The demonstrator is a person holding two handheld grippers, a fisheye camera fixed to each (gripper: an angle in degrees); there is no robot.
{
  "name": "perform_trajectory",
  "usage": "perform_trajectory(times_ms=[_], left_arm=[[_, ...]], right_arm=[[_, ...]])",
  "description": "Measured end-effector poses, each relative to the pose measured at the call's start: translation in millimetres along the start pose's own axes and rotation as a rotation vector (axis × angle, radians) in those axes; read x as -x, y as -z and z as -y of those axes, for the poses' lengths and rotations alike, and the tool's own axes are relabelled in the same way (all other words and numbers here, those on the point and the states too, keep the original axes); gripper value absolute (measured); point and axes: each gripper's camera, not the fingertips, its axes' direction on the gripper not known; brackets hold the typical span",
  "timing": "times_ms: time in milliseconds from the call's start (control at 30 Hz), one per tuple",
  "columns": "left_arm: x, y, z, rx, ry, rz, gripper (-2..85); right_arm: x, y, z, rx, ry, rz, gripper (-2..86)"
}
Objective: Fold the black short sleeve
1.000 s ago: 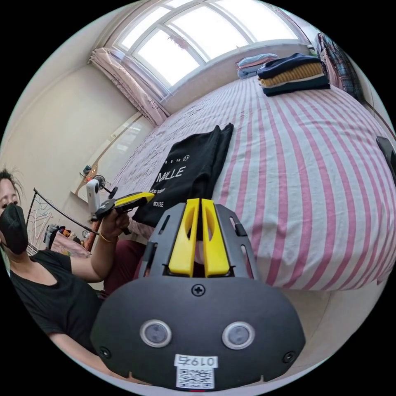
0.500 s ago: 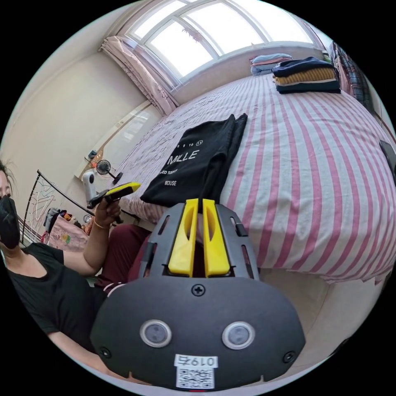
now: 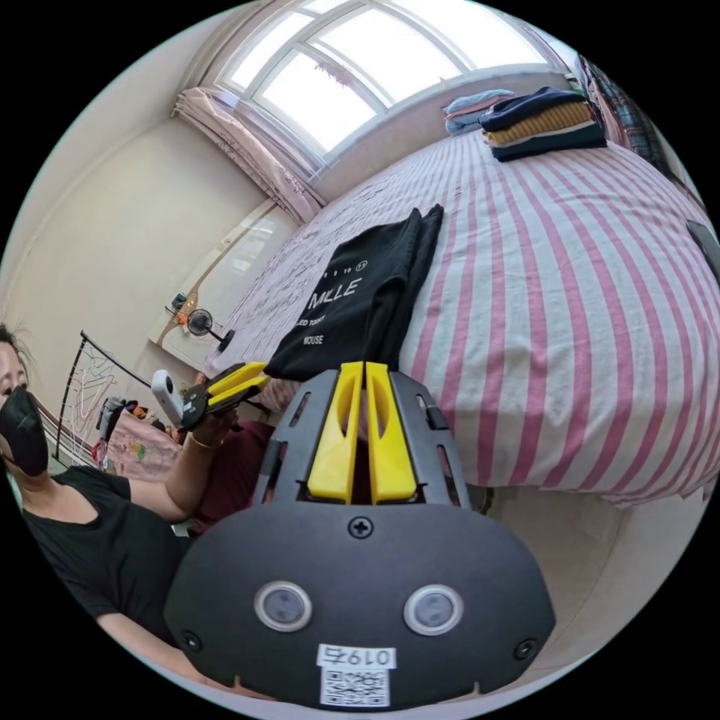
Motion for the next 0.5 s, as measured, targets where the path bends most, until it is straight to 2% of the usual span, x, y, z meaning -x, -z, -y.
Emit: perform_trajectory(times_ms=[300, 500], left_arm=[[-10.9, 6.0, -21.8, -0.028, 0.064, 0.013, 1.3], [-19.2, 5.7, -33.6, -0.028, 0.087, 0.018, 0.9]], right_arm=[[-21.6, -2.5, -9.0, -0.022, 0.028, 0.039, 6.0], [-31.1, -14.8, -9.0, -0.003, 0.025, 0.003, 3.6]])
